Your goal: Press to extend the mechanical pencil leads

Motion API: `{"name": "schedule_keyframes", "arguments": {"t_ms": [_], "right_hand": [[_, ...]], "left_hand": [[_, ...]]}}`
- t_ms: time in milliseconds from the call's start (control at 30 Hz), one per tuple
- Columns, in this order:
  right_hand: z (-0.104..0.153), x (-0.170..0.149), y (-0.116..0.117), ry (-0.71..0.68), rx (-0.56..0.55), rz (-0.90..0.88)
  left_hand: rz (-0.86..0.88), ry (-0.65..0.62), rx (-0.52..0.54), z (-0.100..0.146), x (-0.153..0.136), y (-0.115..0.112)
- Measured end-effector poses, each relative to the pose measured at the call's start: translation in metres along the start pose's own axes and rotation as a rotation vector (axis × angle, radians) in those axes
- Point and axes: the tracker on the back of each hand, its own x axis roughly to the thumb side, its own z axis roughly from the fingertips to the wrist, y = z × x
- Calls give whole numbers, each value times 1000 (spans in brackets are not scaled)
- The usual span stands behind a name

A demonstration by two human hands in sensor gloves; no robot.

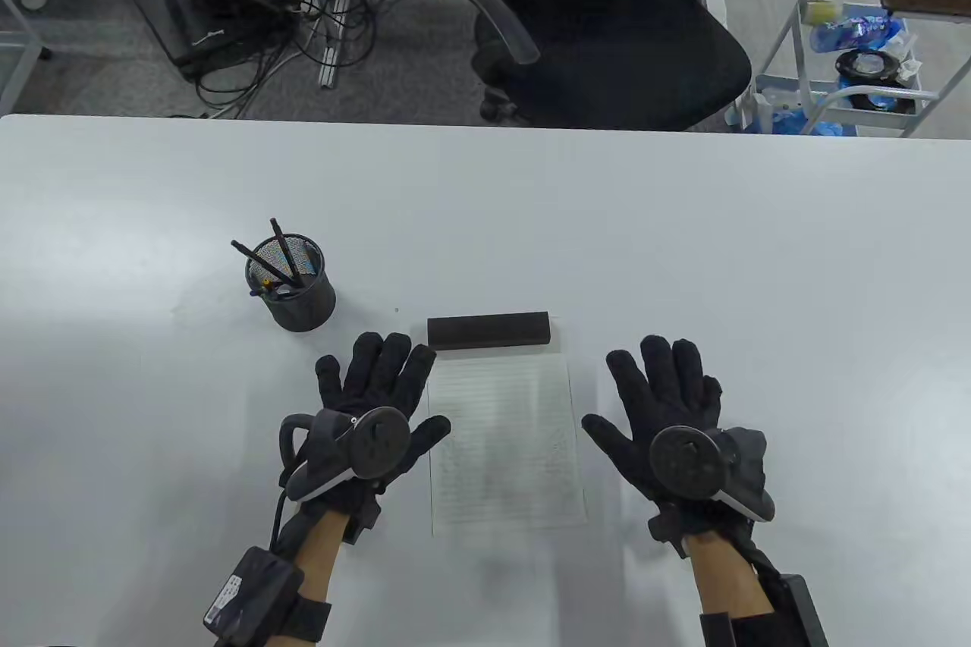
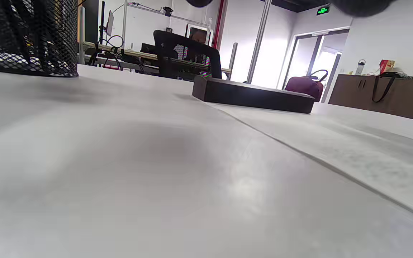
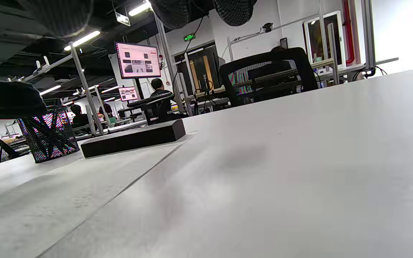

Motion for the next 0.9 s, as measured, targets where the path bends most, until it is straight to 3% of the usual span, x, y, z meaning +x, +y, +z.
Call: {"name": "schedule_keyframes", "arguments": {"t_ms": [400,900], "right_hand": [[-1,0,0,-4,3,8],[-2,1,0,-24,-3,-13]], "left_hand": [[-7,3,6,1,-2,1],[36,147,225,10,-33,25]]}}
